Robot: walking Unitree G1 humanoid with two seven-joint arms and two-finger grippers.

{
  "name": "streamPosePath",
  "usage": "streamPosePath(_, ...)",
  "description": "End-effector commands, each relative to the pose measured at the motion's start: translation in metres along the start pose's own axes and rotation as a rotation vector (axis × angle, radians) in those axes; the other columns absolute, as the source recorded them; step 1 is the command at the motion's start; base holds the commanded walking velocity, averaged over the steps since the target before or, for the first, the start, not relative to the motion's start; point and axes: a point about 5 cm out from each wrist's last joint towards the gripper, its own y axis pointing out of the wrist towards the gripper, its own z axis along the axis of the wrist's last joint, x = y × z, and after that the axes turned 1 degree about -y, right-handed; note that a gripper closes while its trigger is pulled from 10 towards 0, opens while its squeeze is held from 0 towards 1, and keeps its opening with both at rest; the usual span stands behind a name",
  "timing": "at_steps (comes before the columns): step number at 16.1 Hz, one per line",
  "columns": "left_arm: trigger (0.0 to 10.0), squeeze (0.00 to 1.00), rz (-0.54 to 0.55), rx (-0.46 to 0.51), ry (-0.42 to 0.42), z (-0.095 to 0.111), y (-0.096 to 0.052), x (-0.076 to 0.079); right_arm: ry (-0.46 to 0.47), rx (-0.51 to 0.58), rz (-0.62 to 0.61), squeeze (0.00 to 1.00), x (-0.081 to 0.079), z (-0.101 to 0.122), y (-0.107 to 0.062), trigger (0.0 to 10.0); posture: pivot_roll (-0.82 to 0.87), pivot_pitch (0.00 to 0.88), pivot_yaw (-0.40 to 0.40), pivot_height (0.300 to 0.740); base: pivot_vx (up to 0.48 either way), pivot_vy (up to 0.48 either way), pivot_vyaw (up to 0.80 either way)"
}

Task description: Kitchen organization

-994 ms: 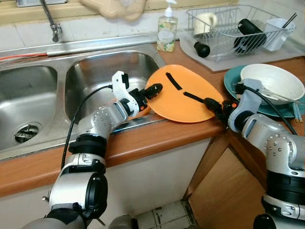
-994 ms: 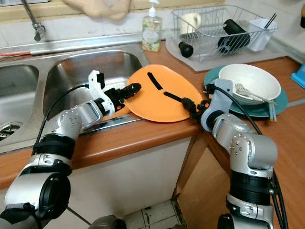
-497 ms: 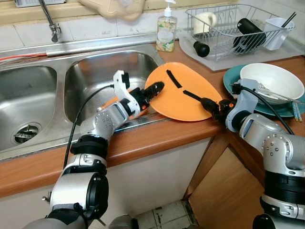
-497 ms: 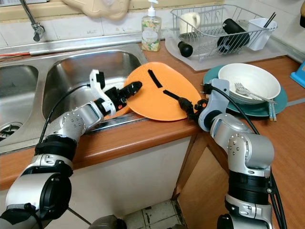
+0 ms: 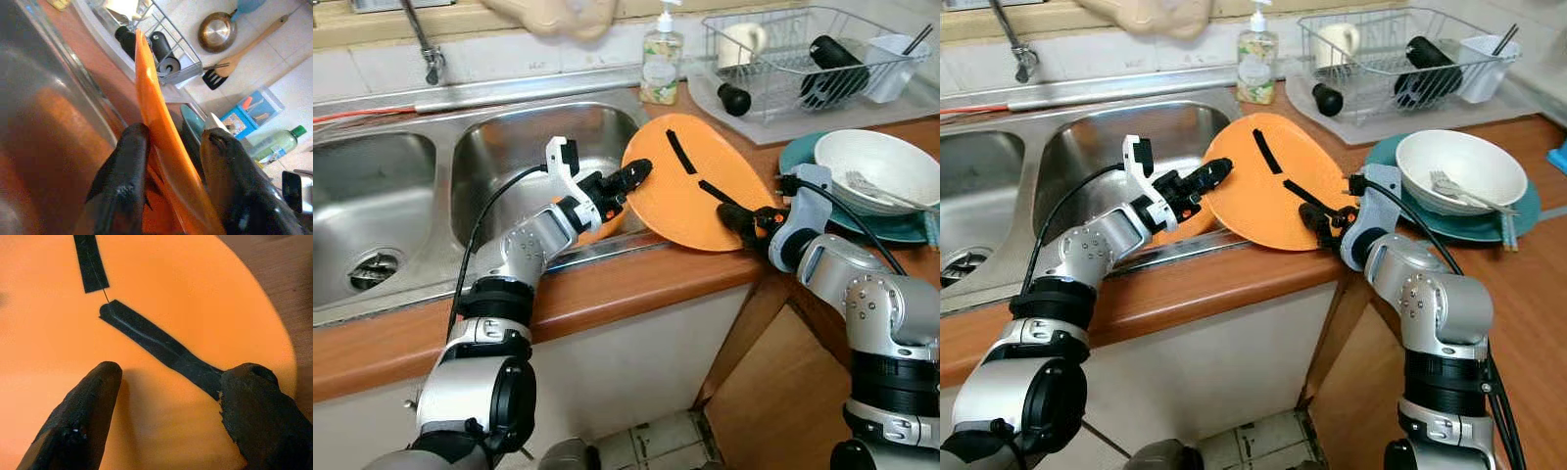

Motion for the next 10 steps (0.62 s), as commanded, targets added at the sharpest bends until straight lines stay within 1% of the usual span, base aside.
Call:
streamPosePath(1, 0.0, 0.00, 0.028, 0.011, 0.012, 0.003, -0.001, -0.002, -0.015, 0.003, 0.017, 0.00, -0.003, 0.004, 0.002, 10.0, -0.03, 0.000, 0.072, 0.716, 0.000, 0.000, 0.00)
streamPosePath(3, 0.0, 0.00, 0.064, 0.023, 0.030, 0.006, -0.002, -0.005, -0.032, 0.016, 0.025, 0.00, -0.005, 0.008, 0.000, 10.0, -0.03, 0.000, 0.072, 0.716, 0.000, 0.000, 0.00)
streamPosePath(4, 0.0, 0.00, 0.082, 0.046, 0.055, 0.012, -0.004, -0.006, -0.054, 0.040, 0.041, 0.00, -0.007, 0.015, -0.003, 10.0, -0.04, 0.000, 0.071, 0.716, 0.000, 0.000, 0.00)
streamPosePath(6, 0.0, 0.00, 0.095, 0.043, 0.070, 0.015, -0.007, -0.007, -0.082, 0.058, 0.064, 0.00, -0.010, 0.022, -0.006, 10.0, -0.04, 0.000, 0.071, 0.716, 0.000, 0.000, 0.00)
streamPosePath(8, 0.0, 0.00, 0.089, 0.019, 0.075, 0.012, -0.008, -0.007, -0.105, 0.060, 0.085, 0.00, -0.012, 0.024, -0.008, 10.0, -0.04, 0.000, 0.071, 0.716, 0.000, 0.000, 0.00)
streamPosePath(9, 0.0, 0.00, 0.087, -0.002, 0.073, 0.007, -0.006, -0.006, -0.123, 0.061, 0.100, 0.00, -0.014, 0.025, -0.009, 10.0, -0.04, 0.000, 0.071, 0.716, 0.000, 0.000, 0.00)
streamPosePath(10, 0.0, 0.00, 0.088, -0.004, 0.074, 0.006, -0.006, -0.006, -0.127, 0.062, 0.103, 0.00, -0.015, 0.025, -0.009, 10.0, -0.04, 0.000, 0.071, 0.716, 0.000, 0.000, 0.00)
